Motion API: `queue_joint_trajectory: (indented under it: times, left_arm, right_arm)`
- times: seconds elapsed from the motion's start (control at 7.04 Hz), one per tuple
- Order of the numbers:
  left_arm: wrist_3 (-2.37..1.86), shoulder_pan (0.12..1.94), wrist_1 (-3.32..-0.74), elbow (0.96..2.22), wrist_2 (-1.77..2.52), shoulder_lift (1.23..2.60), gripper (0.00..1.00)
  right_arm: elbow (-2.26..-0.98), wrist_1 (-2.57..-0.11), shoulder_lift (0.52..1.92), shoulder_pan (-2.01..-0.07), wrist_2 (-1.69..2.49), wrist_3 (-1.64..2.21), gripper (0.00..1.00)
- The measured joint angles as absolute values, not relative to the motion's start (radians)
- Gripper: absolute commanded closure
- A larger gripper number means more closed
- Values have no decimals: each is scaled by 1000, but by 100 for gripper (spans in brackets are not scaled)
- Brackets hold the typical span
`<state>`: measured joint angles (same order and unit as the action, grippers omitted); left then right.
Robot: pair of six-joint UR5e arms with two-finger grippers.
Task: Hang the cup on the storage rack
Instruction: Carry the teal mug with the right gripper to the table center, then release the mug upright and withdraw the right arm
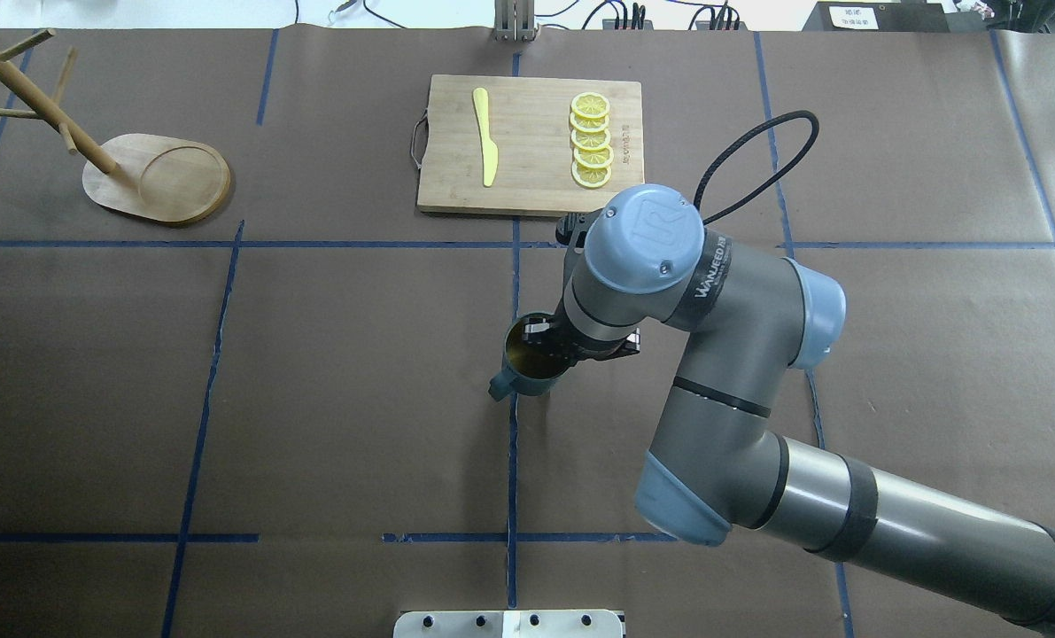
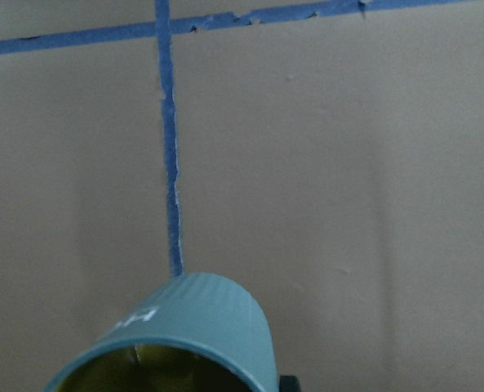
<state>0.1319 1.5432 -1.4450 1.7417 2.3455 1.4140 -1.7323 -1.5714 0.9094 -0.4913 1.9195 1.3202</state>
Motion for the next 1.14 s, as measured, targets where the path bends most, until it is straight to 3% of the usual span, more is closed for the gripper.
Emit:
queue_joint_trajectory:
  times: [0.28,0.43,0.57,1.14]
  left_arm:
    - [132,1543,-1445,1741,2345,1414,0]
    - [132,1543,-1445,1741,2345,1414,0]
    - [132,1543,-1444,1741,2345,1414,0]
    - [132,1543,-1443,1743,2345,1412,0]
  right_arm:
    - [-1717,-1595,893,-470,1909,1360,90]
    - [-1708,-1598,889,-464,1899,1380,22]
    - [-1694,-1599,878,-459,1887,1401,3]
    - [-1686,-1601,842,-462,1876,1443,0]
